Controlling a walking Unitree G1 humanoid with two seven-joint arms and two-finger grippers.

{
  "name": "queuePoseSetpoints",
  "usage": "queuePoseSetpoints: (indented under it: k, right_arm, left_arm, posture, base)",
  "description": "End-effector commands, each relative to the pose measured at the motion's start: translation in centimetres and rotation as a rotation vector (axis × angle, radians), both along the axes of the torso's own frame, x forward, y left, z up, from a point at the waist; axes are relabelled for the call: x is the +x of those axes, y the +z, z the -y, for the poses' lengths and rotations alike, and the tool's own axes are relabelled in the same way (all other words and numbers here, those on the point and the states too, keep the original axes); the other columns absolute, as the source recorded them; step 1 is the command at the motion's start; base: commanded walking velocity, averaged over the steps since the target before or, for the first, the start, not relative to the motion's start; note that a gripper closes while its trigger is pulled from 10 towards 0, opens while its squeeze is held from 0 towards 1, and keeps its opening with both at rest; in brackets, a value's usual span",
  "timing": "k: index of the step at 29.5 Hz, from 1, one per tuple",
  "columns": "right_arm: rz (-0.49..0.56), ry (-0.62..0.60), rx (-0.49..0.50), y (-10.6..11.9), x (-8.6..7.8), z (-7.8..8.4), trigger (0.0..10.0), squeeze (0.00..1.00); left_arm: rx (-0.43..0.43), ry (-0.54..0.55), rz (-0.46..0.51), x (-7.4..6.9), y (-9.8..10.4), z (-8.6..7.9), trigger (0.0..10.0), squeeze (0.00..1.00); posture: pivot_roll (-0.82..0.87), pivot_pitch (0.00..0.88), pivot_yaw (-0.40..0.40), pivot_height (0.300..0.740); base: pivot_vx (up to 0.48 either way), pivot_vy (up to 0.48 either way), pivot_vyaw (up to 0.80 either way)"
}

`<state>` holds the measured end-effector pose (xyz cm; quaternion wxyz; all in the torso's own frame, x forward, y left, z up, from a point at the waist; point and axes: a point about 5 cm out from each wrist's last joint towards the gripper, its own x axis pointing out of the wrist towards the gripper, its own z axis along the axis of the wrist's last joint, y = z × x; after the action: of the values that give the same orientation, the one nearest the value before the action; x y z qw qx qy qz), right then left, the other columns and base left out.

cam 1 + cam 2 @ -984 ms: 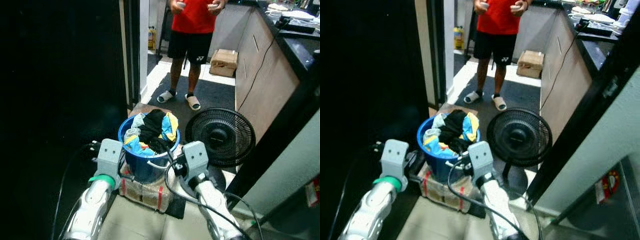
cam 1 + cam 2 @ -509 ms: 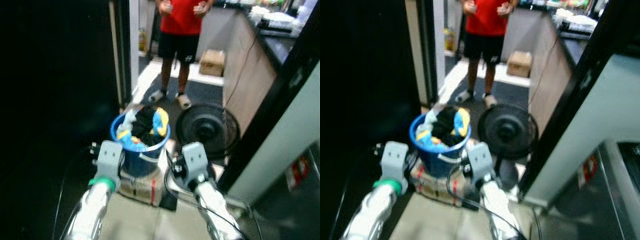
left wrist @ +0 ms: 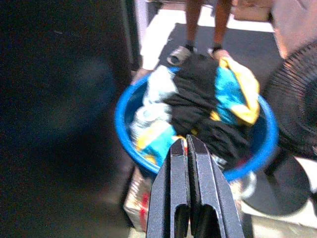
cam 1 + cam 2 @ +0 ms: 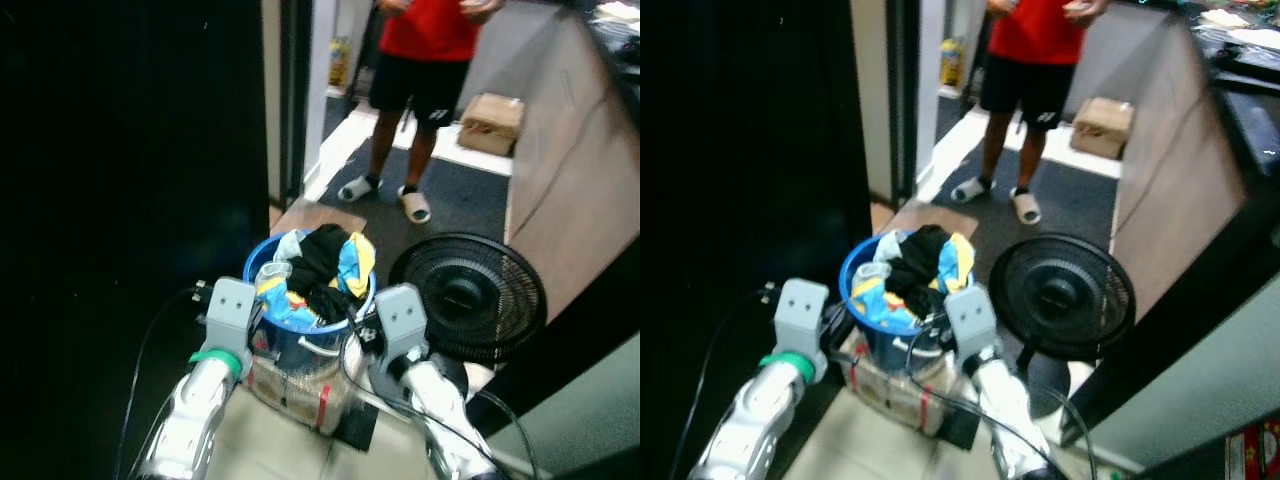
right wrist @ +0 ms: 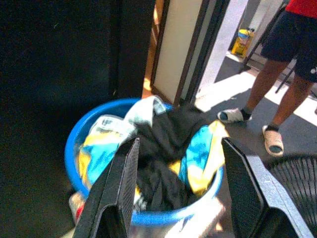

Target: Clothes washing

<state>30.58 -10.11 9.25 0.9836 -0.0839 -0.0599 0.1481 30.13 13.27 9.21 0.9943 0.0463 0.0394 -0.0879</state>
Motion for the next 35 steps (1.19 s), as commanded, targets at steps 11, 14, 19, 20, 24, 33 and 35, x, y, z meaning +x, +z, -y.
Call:
queuePoseSetpoints:
  k: [11,14,19,20,24,33,35]
  right_arm:
    - [-0.019,0.010,0.008,-0.44,-0.28,-0.44,10.0,0.00]
    - [-0.019,0.012,0.007,-0.44,-0.31,-0.46,10.0,0.00]
    - [-0.019,0.013,0.005,-0.43,-0.25,-0.45,10.0,0.00]
    - [-0.018,0.013,0.005,-0.43,-0.24,-0.44,10.0,0.00]
    - [-0.017,0.014,0.002,-0.39,-0.19,-0.45,10.0,0.00]
    - [-0.020,0.016,-0.004,-0.55,-0.22,-0.42,10.0,0.00]
    - [-0.020,0.016,-0.004,-0.55,-0.22,-0.42,10.0,0.00]
  left_arm:
    - [0.019,0.004,-0.022,-0.21,-0.56,-0.34,10.0,0.00]
    - [0.019,0.005,-0.024,-0.21,-0.59,-0.34,10.0,0.00]
    - [0.017,0.011,-0.030,-0.18,-0.67,-0.37,10.0,0.00]
    - [0.015,0.011,-0.028,-0.18,-0.66,-0.37,10.0,0.00]
    - [0.017,0.010,-0.032,-0.13,-0.72,-0.36,10.0,0.00]
    - [0.020,-0.013,-0.052,-0.39,-1.23,-0.14,10.0,0.00]
    - [0.020,-0.013,-0.052,-0.39,-1.23,-0.14,10.0,0.00]
  posture:
    - [0.10,0.003,-0.011,0.740]
    - [0.10,0.005,-0.012,0.740]
    - [0.10,0.002,-0.014,0.740]
    - [0.10,0.002,-0.014,0.740]
    - [0.10,0.000,-0.015,0.740]
    - [0.10,0.000,-0.013,0.740]
    - [0.10,0.000,-0.013,0.740]
  base:
    - [0.465,0.000,0.00]
    - [0.450,0.000,0.00]
    - [0.287,0.000,0.00]
    - [0.000,0.000,0.00]
    - [0.000,0.000,0.00]
    - [0.000,0.000,0.00]
    - [0.000,0.000,0.00]
